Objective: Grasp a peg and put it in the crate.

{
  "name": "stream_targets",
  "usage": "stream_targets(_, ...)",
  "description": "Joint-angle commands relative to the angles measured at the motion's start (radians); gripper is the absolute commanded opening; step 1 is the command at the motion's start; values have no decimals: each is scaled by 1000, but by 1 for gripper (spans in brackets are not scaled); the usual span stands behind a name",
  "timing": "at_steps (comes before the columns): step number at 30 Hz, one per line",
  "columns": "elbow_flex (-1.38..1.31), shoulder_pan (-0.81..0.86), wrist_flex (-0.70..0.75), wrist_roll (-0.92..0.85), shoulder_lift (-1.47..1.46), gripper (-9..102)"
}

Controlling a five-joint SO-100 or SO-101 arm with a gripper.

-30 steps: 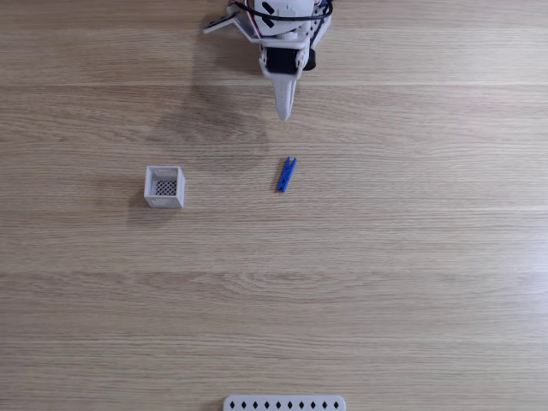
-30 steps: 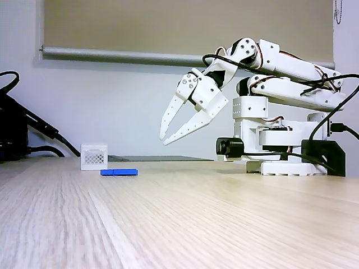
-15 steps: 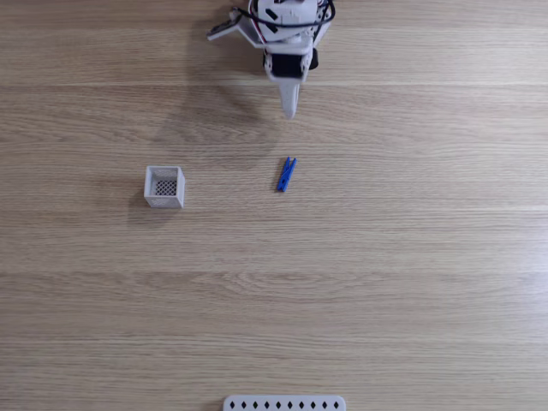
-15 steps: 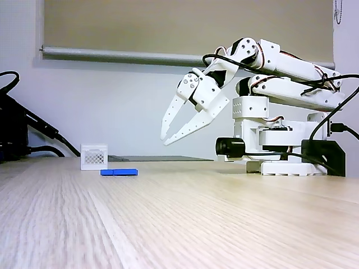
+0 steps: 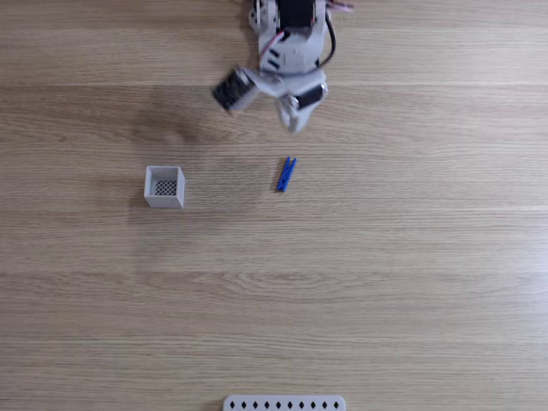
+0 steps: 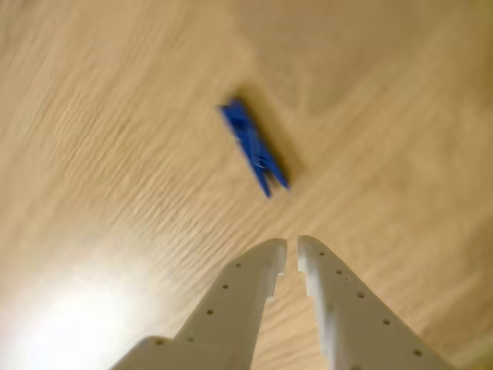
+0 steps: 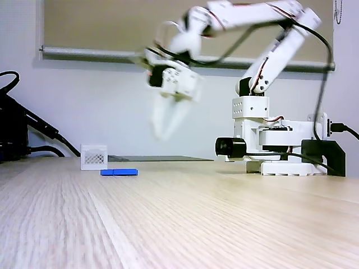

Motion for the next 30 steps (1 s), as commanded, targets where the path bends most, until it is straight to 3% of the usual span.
stream_targets(1,-178,-8,-17,-456,-98,-1)
stream_targets(4,-184,-8,-18,-629,-179,-1)
stream_targets(6,-193,2,-20,-655,-232,0)
stream_targets(15,-296,6,-81,-531,-388,0)
stream_targets(23,-299,40,-176,-523,-422,16)
stream_targets(30,-299,83,-222,-528,-462,16)
